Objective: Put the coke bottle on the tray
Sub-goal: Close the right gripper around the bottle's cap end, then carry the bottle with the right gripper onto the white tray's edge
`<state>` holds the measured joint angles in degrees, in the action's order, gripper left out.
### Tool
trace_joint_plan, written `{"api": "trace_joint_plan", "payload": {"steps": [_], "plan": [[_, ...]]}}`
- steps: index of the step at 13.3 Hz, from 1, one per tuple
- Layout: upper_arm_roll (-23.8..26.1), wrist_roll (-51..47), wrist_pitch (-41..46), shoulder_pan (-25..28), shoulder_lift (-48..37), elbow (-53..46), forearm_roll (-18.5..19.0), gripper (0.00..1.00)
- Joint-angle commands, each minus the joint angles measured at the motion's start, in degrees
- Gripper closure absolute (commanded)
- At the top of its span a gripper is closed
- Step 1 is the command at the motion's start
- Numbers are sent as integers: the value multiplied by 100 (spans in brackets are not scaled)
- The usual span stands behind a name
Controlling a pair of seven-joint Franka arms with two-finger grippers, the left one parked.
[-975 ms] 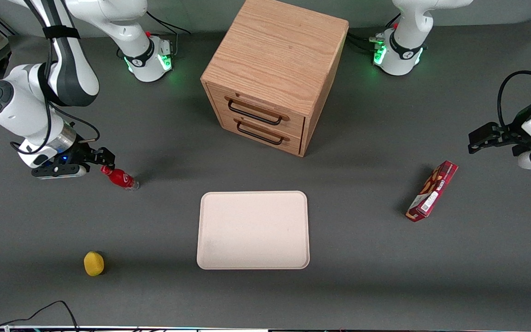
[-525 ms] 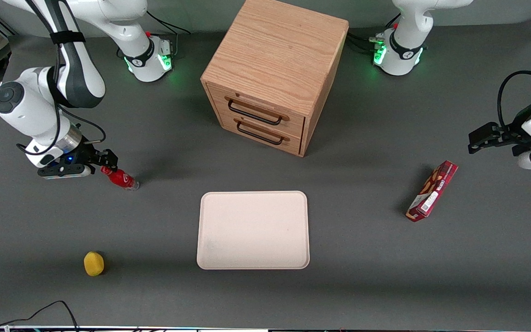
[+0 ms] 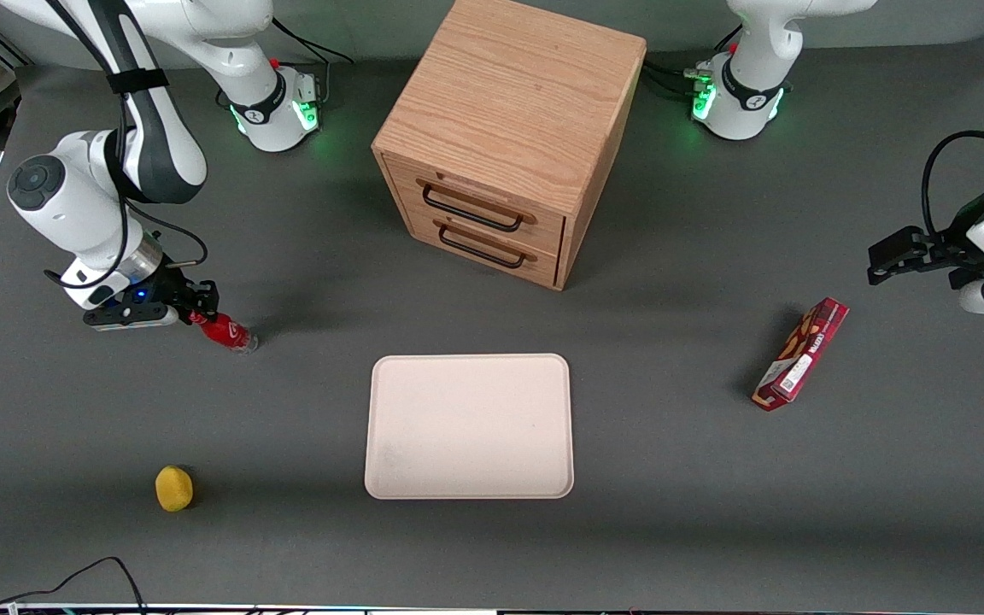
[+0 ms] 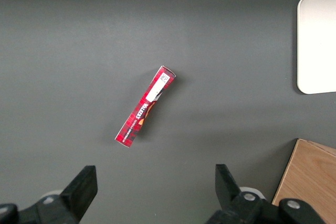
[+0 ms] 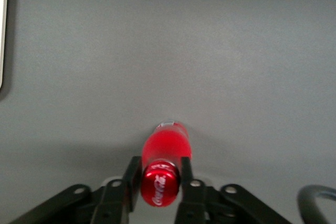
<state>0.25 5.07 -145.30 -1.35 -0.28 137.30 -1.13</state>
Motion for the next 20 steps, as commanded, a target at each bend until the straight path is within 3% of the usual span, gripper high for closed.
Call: {"api": "trace_joint_plan", "payload": {"steps": [1,3,5,9,12,14,17,20], "plan": [[45,170,-87,-76,2,16,34,100],[54,74,-34,-15,-68,-54,26,100],[403,-302,315,3,-25,-500,8,100],[1081,-1383,2343,20,922,-2931,43,100],[1161,-1649,3155,301,1862,-4568,70,100],[1179,-1903,3201,398,2346,-5185,192,100],[1108,-2753,3201,1117,2909,-5774,710,100],[1091,-3073,3192,1373,3664,-6573,808,100]]}}
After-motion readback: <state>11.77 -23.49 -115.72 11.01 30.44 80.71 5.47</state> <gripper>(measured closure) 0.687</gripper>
